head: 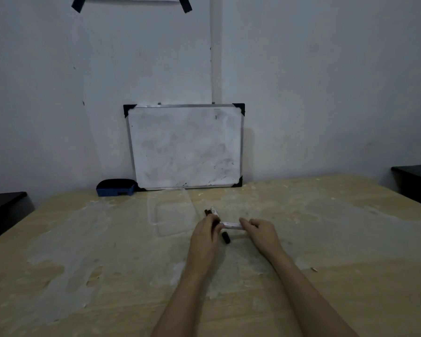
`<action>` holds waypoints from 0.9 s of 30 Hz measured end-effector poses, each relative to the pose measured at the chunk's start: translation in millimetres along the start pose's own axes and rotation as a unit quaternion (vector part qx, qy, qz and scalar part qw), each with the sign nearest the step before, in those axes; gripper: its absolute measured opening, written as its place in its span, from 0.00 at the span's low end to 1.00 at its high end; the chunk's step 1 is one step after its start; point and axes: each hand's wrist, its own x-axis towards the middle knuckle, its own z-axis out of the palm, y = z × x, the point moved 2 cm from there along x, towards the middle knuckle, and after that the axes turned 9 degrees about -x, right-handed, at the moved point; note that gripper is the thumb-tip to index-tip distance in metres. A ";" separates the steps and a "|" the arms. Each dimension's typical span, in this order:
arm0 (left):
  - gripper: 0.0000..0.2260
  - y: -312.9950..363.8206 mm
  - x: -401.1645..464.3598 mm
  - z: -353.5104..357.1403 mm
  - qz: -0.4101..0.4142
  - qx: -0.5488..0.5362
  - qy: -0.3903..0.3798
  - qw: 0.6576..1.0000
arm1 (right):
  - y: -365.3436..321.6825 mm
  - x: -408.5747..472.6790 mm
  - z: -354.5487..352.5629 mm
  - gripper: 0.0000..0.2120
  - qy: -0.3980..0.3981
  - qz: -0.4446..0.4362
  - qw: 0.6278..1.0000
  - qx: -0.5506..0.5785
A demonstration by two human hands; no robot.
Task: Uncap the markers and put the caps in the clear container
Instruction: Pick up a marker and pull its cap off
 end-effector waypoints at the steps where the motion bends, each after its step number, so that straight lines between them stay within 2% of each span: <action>1: 0.07 -0.2 0.4 -1.6 0.012 0.039 -0.020 0.999 | -0.1 0.3 -0.5 0.24 -0.001 0.000 1.000 -0.021; 4: 0.11 2.6 -0.6 -2.8 0.058 0.154 -0.055 0.985 | -1.8 -0.9 -0.8 0.26 -0.001 0.027 0.997 -0.076; 7: 0.11 8.3 -1.6 0.4 0.057 0.166 -0.049 0.983 | -4.4 -6.8 -3.9 0.25 0.032 0.026 0.995 -0.089; 10: 0.10 10.4 -0.5 4.0 0.015 0.138 -0.057 0.989 | -9.3 -12.8 -9.2 0.24 0.089 -0.022 0.991 -0.098; 12: 0.12 11.1 -1.3 4.0 -0.021 0.075 -0.039 0.996 | -16.2 -14.4 -9.6 0.25 0.140 -0.075 0.980 -0.116; 15: 0.19 9.1 1.4 0.5 -0.105 -0.012 0.000 0.994 | -18.6 -12.3 -7.8 0.24 0.259 -0.156 0.939 -0.165; 16: 0.21 7.2 3.2 -2.8 -0.134 -0.032 0.014 0.990 | -15.5 -10.4 -8.1 0.22 0.290 -0.160 0.928 -0.170; 18: 0.22 1.5 6.3 -14.7 -0.172 -0.044 0.048 0.983 | -7.7 -7.9 -14.1 0.21 0.315 -0.115 0.934 -0.123; 20: 0.20 -6.2 5.8 -26.0 -0.176 -0.026 0.059 0.982 | 1.4 -4.6 -17.1 0.24 0.298 -0.029 0.953 -0.042; 22: 0.17 -12.5 3.4 -29.0 -0.176 -0.016 0.035 0.984 | 5.8 -1.6 -15.0 0.23 0.236 0.034 0.971 0.011; 27: 0.07 -25.8 7.7 -23.4 -0.140 0.126 -0.010 0.982 | 1.3 -2.8 -9.7 0.15 0.118 0.053 0.992 0.014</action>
